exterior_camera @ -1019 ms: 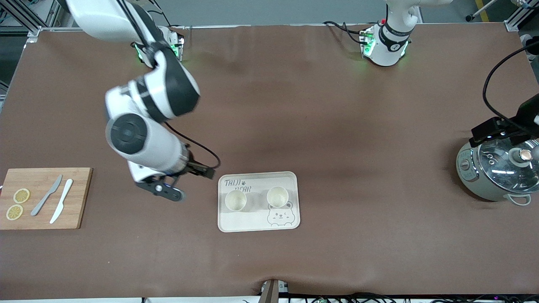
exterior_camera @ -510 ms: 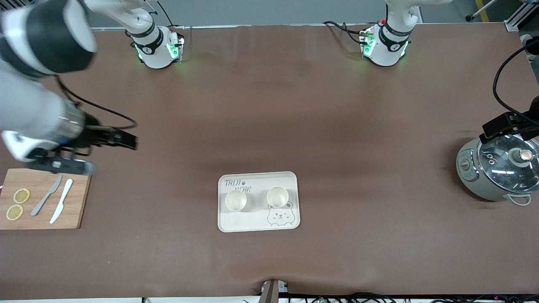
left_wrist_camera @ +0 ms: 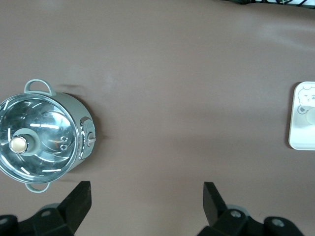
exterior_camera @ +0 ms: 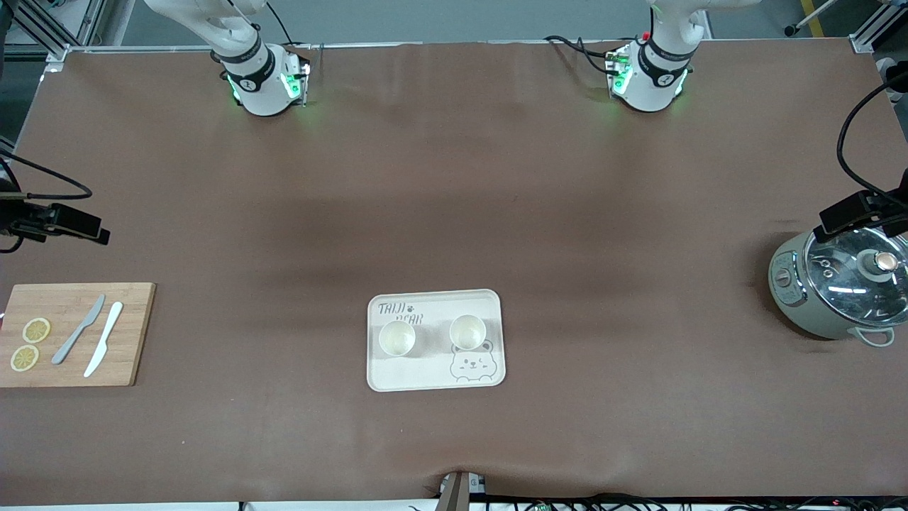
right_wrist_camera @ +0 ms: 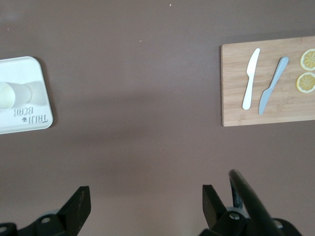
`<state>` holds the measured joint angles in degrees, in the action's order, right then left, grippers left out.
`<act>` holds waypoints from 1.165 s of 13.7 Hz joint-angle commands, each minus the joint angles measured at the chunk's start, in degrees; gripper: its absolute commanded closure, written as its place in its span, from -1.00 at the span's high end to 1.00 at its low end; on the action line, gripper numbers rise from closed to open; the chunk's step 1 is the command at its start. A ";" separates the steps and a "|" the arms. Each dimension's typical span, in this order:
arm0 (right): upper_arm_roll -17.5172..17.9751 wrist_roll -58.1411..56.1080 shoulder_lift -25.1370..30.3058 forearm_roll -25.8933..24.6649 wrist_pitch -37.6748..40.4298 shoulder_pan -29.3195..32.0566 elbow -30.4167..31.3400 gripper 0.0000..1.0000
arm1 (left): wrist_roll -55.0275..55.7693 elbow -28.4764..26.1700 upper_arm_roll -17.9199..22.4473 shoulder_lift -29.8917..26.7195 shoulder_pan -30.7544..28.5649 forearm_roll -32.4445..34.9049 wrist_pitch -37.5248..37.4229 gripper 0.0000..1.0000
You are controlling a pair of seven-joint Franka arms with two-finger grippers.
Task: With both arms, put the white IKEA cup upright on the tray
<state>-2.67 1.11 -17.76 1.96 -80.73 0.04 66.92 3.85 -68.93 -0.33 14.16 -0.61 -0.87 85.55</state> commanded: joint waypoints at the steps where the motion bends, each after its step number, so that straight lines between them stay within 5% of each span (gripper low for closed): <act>1: 1.18 -5.39 1.58 -0.99 -3.37 2.24 3.20 1.00 | -0.68 -0.59 -2.31 -0.97 -1.59 0.51 0.06 1.00; 7: 1.18 -5.68 5.45 -0.99 -5.58 2.95 8.74 1.00 | -0.42 -0.59 -2.22 -0.98 -1.59 0.51 0.06 1.00; 11: 1.18 -5.68 11.69 -1.08 -10.76 2.86 18.50 1.00 | -0.16 -0.59 -2.22 -0.98 -1.59 0.51 0.06 1.00; 16: 1.18 -5.68 12.31 -1.08 -10.33 2.86 18.77 1.00 | -0.07 -0.59 -2.13 -1.06 -1.67 0.51 0.06 1.00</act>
<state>-2.60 -3.96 -7.42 1.79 -90.09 1.93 83.37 3.85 -68.93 -1.80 14.15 -1.59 -0.87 85.57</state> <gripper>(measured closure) 0.000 0.000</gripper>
